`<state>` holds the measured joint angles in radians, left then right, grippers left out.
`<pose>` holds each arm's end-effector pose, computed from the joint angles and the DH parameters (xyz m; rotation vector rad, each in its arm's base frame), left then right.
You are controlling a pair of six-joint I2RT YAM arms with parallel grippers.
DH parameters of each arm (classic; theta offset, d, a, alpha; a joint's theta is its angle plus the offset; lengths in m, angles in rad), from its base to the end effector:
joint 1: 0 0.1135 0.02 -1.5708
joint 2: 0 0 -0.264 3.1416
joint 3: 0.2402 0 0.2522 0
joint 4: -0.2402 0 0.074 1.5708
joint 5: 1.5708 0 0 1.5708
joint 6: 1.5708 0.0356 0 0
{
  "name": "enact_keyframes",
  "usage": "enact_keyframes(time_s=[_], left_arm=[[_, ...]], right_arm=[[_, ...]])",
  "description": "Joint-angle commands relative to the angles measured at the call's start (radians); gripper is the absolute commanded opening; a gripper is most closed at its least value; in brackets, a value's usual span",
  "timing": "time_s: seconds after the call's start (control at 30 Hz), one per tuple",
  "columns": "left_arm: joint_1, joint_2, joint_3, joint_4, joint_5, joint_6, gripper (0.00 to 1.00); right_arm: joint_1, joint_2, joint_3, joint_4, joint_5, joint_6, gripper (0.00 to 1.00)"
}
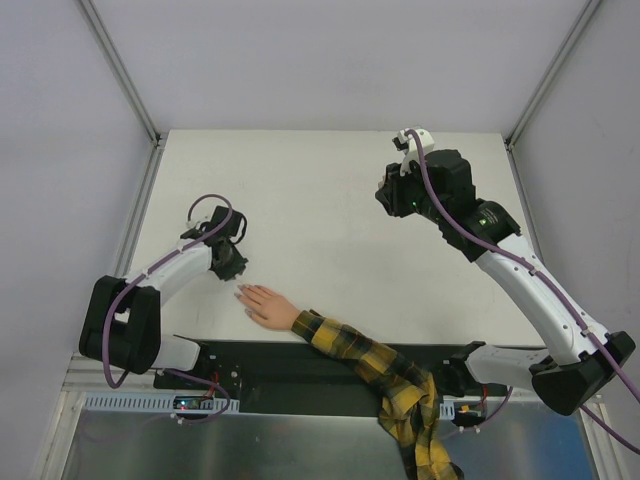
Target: Paint the nails
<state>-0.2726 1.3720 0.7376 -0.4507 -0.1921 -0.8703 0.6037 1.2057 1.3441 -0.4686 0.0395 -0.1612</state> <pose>0.2441 -0.0612 0.1791 -0.8338 2.4934 -0.1392 0.2179 0.1486 0.4178 -0.6875 1.7813 0.2625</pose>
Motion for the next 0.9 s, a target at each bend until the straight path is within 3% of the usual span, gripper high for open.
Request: enact_keyframes(time_s=[0.0,0.87], left_arm=[[0.013,-0.053,0.025,-0.026,-0.009,0.036,0.00],[0.013,-0.048,-0.017,-0.005,0.065,0.004,0.00]], right_arm=[[-0.002,-0.008,0.035,0.033,-0.007,0.000,0.00],[-0.001,-0.028,0.016,0.035,-0.021,0.014,0.00]])
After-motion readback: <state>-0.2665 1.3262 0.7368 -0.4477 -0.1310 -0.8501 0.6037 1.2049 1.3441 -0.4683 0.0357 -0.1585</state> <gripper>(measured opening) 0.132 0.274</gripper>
